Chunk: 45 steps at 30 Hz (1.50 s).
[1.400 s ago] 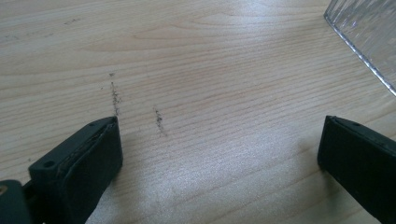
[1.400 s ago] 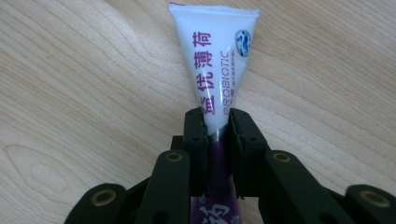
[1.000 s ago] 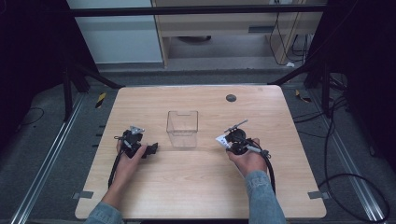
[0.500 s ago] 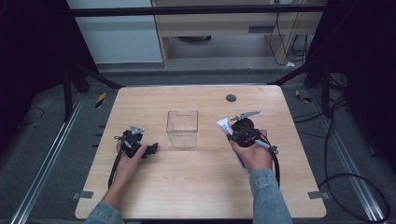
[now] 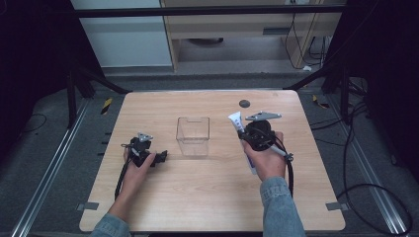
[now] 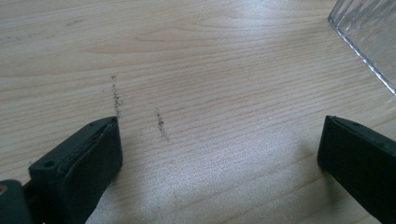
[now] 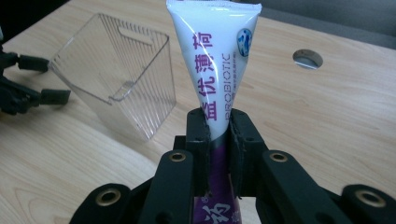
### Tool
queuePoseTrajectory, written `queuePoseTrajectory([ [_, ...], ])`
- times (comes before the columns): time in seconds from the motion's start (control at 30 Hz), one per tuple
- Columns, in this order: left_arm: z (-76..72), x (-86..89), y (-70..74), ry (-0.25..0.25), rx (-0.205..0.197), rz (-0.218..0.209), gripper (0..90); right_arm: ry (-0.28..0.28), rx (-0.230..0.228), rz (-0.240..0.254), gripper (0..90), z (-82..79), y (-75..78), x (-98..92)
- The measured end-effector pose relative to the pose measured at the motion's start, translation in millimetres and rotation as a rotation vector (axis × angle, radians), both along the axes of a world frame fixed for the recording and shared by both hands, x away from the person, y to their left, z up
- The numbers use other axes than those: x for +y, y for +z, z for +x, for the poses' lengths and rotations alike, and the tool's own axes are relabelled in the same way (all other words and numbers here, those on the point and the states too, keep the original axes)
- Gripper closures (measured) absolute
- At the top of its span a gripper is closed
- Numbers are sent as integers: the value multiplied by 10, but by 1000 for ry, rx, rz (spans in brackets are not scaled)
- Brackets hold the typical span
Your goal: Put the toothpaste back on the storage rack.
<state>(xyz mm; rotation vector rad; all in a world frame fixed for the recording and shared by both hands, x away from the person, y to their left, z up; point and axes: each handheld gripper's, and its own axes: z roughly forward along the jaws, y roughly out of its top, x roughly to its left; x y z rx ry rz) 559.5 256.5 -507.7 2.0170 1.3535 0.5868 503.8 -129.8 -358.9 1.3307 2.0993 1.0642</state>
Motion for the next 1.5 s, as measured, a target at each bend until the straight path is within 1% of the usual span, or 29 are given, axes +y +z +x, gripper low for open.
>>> queuePoseTrajectory([
  [0.17,0,0,0,0,0,-1,0,-14,-24,1,799,42,105,29],
  [0.27,1,-6,-1,6,-2,-2,0,-25,-36,14,798,69,142,41],
  [0.37,2,-5,-1,6,-2,-2,0,-31,-42,-5,798,105,161,77],
  [0.43,-1,-6,-1,9,-1,-1,0,-34,-54,5,799,119,174,101],
  [0.53,-1,-7,-1,9,-2,0,0,-34,-61,-2,798,155,217,159],
  [0.6,-1,-11,-1,13,-2,-1,0,-30,-62,2,798,183,245,190],
  [0.67,6,-12,0,15,-1,-1,0,-30,-73,-4,799,208,287,231],
  [0.73,6,-12,0,15,0,-1,0,-27,-80,10,799,232,319,261],
  [0.8,10,-11,0,14,-1,-1,0,-23,-84,2,799,256,358,312],
  [0.93,14,-8,0,12,-1,0,0,-20,-107,11,799,277,433,387],
  [1.03,14,-6,1,11,1,1,0,-19,-121,15,799,295,458,438],
  [1.1,13,-3,2,7,2,2,0,-24,-133,31,799,307,455,460],
  [1.13,14,-2,1,6,0,1,0,-26,-130,43,799,318,453,476],
  [1.23,13,0,3,5,2,3,0,-31,-139,29,799,337,464,520],
  [1.37,15,4,1,1,0,1,0,-42,-159,41,799,344,531,577],
  [1.5,12,9,0,-2,-1,0,0,-47,-182,43,799,346,611,640],
])
